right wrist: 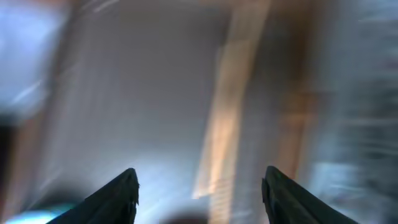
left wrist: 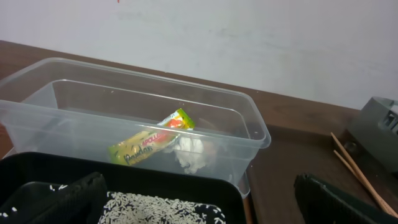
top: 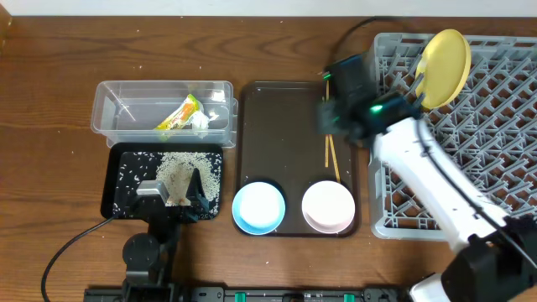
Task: Sort waste into correct bins and load items into the dishwasher rack
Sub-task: 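Lift the yellow plate and stand it upright in the rack, then grasp the blue bowl with the right gripper and place it in the rack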
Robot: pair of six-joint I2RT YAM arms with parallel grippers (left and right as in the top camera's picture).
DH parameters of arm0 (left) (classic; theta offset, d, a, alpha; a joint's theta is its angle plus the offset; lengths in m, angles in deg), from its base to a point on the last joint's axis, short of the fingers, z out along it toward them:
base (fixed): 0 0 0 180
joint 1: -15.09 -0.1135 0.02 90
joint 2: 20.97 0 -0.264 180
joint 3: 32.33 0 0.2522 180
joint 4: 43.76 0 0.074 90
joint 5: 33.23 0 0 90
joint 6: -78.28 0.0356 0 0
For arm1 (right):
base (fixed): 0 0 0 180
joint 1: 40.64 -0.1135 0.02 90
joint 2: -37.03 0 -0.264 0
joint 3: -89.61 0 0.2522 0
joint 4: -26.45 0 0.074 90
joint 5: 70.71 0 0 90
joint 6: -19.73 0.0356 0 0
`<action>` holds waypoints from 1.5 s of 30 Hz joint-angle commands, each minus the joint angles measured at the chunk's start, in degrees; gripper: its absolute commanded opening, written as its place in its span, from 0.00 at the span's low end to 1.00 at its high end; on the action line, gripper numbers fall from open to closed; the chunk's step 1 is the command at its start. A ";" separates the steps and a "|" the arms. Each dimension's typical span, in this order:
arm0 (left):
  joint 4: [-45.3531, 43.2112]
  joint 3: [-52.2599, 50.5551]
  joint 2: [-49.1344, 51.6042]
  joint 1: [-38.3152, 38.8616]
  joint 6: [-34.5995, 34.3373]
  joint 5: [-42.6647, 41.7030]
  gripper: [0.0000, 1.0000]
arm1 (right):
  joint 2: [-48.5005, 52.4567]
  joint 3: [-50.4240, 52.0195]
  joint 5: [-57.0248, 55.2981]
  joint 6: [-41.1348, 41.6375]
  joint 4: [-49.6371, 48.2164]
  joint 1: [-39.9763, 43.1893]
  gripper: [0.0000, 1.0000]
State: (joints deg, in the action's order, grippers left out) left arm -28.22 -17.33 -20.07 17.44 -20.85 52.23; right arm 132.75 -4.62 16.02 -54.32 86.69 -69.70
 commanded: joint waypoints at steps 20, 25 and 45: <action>1.81 -1.01 -0.24 -0.20 0.48 -0.61 0.98 | 18.80 -0.04 5.51 -7.98 5.20 -16.35 0.01; 1.81 -1.01 -0.24 -0.20 0.48 -0.61 0.98 | 12.15 -1.29 -0.61 -4.96 5.07 -11.76 0.01; 1.81 -1.01 -0.24 -0.20 0.48 -0.61 0.99 | -11.78 -0.44 -51.74 12.20 11.47 28.46 0.01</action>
State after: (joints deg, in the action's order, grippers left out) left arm -28.22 -17.33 -20.04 17.44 -20.85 52.23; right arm 119.81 -5.67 -29.48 -44.97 96.48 -42.64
